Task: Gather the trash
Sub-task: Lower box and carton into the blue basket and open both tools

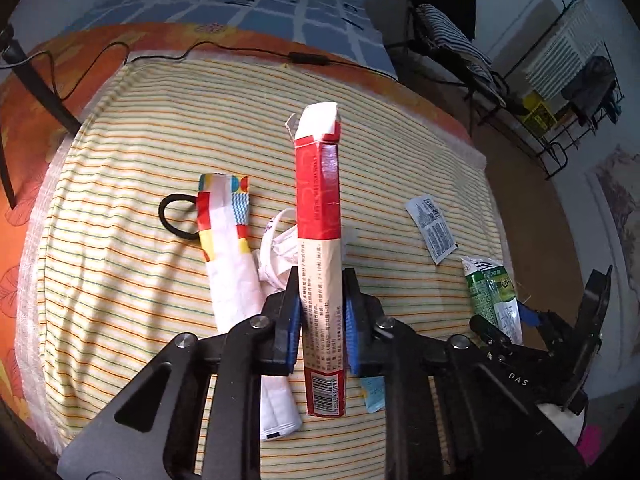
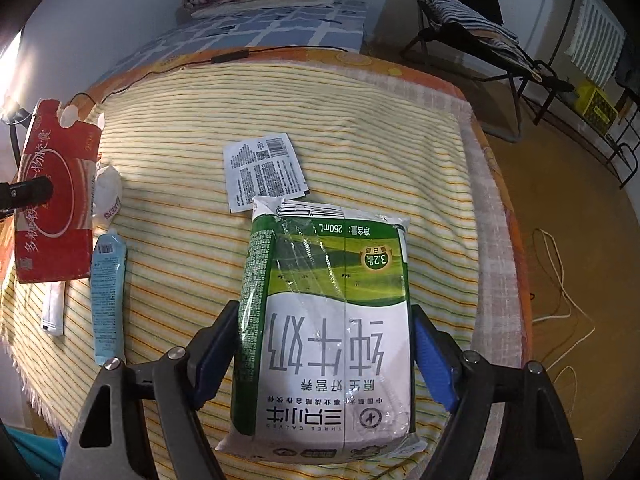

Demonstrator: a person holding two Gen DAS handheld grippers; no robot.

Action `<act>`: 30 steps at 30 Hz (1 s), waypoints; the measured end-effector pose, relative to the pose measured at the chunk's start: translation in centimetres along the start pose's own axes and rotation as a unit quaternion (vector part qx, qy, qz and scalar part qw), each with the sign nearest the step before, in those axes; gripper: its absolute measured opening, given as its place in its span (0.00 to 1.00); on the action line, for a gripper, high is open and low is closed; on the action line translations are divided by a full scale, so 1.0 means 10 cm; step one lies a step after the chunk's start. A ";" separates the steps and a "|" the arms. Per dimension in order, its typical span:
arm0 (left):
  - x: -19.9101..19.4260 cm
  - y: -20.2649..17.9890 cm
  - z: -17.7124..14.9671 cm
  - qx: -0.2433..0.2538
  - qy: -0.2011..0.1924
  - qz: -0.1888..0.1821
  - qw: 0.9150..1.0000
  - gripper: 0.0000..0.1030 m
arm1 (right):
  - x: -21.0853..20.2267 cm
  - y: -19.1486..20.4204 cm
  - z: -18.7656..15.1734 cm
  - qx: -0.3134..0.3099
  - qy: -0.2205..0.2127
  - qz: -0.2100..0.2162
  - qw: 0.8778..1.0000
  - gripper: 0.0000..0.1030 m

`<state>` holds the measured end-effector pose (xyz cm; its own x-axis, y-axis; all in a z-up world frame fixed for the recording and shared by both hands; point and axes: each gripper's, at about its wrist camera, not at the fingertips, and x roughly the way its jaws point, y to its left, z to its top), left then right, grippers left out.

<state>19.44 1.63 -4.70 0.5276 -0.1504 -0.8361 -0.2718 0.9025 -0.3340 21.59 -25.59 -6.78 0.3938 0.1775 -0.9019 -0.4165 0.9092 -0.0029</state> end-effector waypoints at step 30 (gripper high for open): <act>-1.37 0.15 -0.92 0.071 -0.047 -0.060 0.995 0.15 | -1.18 0.49 -0.61 -0.008 -0.097 0.113 0.989 0.80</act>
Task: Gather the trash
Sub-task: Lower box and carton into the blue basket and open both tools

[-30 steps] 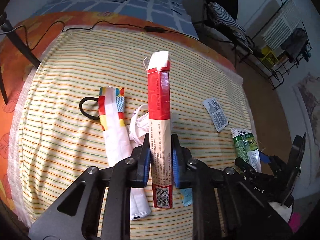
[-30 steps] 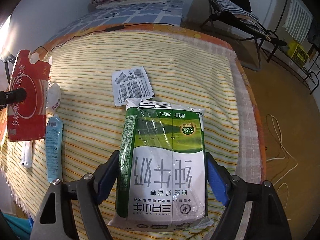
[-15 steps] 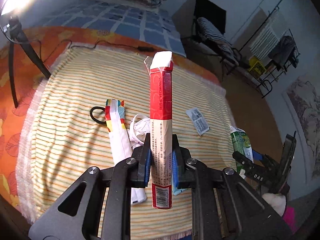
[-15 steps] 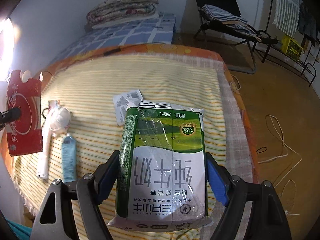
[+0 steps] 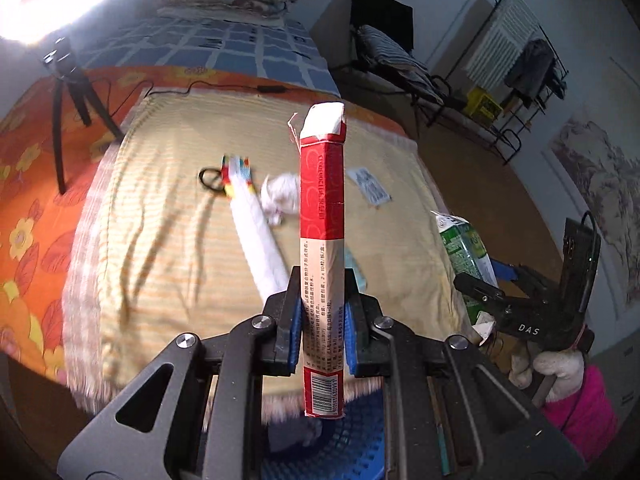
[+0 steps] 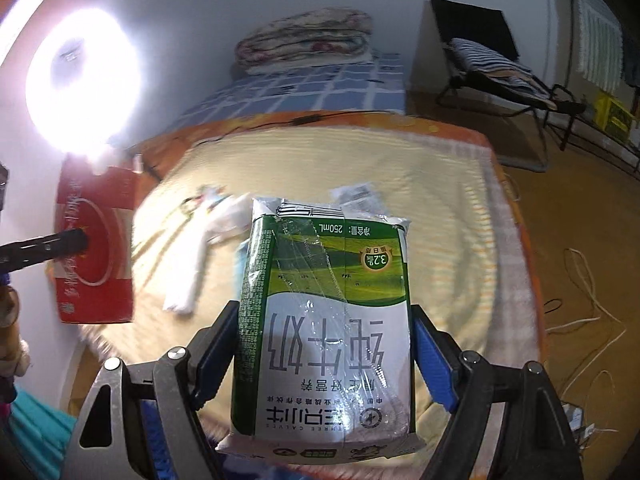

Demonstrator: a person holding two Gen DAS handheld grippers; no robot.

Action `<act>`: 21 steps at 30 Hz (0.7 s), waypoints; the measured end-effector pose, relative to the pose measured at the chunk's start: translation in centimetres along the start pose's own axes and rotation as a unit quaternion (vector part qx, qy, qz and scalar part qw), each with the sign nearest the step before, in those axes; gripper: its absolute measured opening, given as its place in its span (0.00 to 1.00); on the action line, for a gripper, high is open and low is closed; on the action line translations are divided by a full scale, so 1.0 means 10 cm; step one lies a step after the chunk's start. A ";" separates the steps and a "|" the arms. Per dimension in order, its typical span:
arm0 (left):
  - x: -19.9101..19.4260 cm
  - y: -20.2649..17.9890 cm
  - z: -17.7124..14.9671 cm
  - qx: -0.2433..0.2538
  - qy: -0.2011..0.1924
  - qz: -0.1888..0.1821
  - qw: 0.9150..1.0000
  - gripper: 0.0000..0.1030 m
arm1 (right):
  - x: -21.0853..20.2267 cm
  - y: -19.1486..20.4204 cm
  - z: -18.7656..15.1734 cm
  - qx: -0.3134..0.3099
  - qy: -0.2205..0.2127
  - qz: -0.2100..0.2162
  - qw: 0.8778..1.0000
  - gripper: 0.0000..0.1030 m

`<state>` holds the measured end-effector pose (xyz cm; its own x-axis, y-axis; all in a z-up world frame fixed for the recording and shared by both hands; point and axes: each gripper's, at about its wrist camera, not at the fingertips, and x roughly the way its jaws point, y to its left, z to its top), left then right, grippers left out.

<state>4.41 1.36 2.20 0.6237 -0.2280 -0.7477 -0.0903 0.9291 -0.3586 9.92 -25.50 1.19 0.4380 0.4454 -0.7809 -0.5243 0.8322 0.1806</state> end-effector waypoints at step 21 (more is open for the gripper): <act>-0.09 0.07 -1.42 0.013 0.091 -0.006 0.996 0.15 | 0.10 0.92 -1.28 -0.082 0.092 0.083 0.989 0.80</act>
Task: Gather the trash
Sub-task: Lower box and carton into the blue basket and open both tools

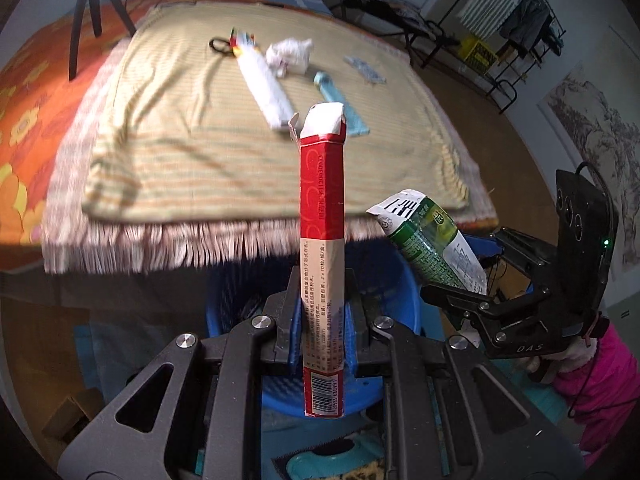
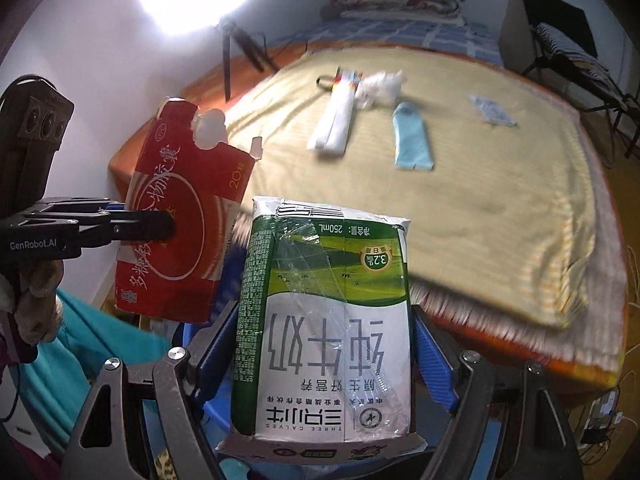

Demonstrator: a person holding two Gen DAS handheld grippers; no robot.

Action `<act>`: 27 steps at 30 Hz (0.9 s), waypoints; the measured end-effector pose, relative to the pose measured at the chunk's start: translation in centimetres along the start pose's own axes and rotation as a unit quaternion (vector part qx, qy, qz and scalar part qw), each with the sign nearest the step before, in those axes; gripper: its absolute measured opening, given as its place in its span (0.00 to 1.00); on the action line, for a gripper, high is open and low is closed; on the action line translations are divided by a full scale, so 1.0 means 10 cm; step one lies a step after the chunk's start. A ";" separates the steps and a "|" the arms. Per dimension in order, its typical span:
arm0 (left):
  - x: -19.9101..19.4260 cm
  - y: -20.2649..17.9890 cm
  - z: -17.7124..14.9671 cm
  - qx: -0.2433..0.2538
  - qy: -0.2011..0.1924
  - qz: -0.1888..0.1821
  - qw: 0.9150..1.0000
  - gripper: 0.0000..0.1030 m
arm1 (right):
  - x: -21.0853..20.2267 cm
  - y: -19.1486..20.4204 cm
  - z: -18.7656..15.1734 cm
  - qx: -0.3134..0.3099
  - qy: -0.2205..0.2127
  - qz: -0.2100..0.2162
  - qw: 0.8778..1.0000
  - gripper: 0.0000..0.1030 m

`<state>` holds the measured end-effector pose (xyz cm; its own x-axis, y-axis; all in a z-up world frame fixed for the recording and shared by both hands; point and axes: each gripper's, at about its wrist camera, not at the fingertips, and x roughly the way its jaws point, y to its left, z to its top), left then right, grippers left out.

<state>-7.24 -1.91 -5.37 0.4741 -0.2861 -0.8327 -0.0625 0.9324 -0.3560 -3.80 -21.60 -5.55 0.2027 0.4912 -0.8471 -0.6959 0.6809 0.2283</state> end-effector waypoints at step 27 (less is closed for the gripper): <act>0.25 0.06 -0.30 0.020 0.037 0.053 0.998 0.47 | 0.52 0.07 -0.36 0.012 0.086 0.013 0.996 0.88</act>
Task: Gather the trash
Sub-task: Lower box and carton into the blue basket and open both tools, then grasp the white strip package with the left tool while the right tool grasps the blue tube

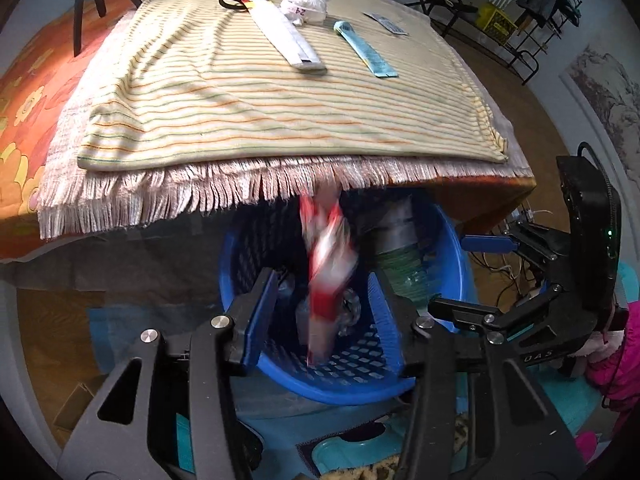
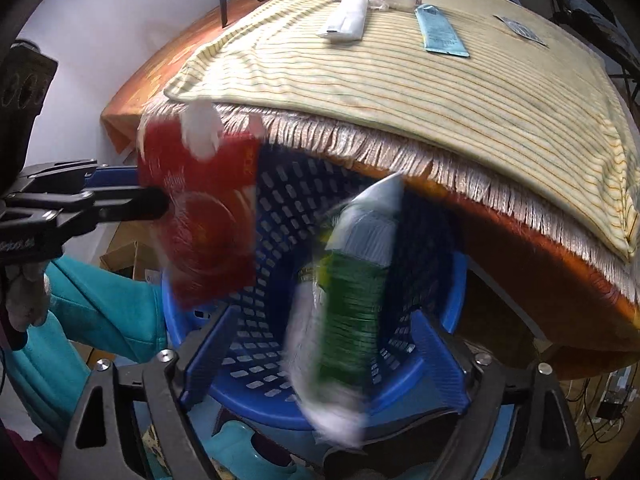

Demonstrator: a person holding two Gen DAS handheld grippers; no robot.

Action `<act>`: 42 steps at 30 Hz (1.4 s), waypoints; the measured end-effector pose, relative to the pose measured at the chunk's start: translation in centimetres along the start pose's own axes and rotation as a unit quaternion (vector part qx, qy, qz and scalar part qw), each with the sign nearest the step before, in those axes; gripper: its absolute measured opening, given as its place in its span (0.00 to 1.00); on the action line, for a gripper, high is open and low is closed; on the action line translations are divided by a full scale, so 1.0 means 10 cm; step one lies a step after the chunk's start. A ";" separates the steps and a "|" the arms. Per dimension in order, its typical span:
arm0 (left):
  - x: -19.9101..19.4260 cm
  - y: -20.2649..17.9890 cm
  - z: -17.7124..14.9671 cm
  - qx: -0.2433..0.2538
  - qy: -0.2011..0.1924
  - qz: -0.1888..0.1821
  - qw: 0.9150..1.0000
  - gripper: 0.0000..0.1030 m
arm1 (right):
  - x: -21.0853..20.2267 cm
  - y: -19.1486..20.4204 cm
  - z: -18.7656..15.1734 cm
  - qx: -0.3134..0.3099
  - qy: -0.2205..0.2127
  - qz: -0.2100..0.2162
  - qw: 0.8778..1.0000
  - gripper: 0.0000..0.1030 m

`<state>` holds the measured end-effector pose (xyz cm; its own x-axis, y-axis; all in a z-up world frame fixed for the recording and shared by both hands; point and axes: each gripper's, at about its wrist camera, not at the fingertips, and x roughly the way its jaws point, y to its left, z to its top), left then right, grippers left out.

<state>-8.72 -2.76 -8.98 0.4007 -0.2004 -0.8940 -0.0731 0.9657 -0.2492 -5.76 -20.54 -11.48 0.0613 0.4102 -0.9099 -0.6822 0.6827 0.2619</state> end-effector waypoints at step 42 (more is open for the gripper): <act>-0.03 0.14 1.42 -0.025 -0.034 0.022 0.999 0.59 | -0.68 -0.36 0.90 0.001 -0.101 -0.075 0.992 0.88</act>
<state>4.01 1.02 -3.82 0.4564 -0.1439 -0.8781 -0.1364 0.9638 -0.2289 2.83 -20.40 -3.36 0.3072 0.4172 -0.8553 -0.6531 0.7461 0.1294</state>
